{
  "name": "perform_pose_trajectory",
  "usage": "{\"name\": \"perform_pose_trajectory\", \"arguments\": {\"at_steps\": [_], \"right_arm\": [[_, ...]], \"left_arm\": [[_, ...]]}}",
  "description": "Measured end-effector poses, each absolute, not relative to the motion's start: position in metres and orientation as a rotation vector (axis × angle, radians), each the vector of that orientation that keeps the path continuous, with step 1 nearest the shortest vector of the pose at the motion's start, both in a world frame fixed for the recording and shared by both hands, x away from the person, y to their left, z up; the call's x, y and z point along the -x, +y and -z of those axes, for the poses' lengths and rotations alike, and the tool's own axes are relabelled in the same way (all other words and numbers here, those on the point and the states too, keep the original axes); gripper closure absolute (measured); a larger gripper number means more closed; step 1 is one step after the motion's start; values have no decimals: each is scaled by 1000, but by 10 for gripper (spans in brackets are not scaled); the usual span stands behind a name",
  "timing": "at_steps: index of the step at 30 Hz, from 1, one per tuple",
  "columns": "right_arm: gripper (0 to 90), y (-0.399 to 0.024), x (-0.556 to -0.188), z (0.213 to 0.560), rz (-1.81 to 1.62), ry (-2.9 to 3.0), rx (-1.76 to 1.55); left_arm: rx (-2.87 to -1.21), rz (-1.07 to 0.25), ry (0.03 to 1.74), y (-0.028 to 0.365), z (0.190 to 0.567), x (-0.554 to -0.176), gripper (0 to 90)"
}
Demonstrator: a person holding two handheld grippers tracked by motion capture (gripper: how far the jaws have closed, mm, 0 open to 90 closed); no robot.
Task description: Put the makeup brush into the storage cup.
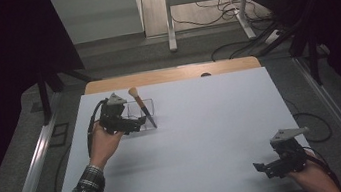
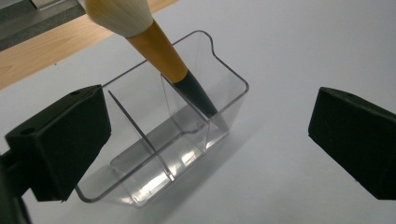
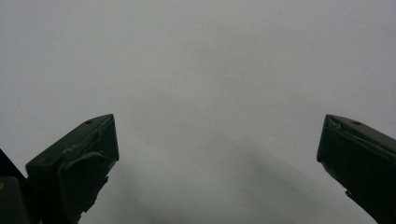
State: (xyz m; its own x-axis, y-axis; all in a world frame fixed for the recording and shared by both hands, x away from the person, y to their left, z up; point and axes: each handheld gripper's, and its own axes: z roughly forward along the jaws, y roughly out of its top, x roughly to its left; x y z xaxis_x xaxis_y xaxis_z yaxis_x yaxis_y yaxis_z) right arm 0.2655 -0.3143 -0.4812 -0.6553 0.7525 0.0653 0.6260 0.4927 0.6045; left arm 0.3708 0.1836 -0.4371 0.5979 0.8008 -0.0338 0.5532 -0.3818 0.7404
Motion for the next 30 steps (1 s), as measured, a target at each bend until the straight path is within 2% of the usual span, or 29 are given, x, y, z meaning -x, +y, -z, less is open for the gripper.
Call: {"name": "perform_pose_trajectory", "arguments": {"at_steps": [30], "right_arm": [[0,-314,-266,481,-882,2534,-1163]], "left_arm": [[-2035,-375,1052,191,458,-334,0]]}}
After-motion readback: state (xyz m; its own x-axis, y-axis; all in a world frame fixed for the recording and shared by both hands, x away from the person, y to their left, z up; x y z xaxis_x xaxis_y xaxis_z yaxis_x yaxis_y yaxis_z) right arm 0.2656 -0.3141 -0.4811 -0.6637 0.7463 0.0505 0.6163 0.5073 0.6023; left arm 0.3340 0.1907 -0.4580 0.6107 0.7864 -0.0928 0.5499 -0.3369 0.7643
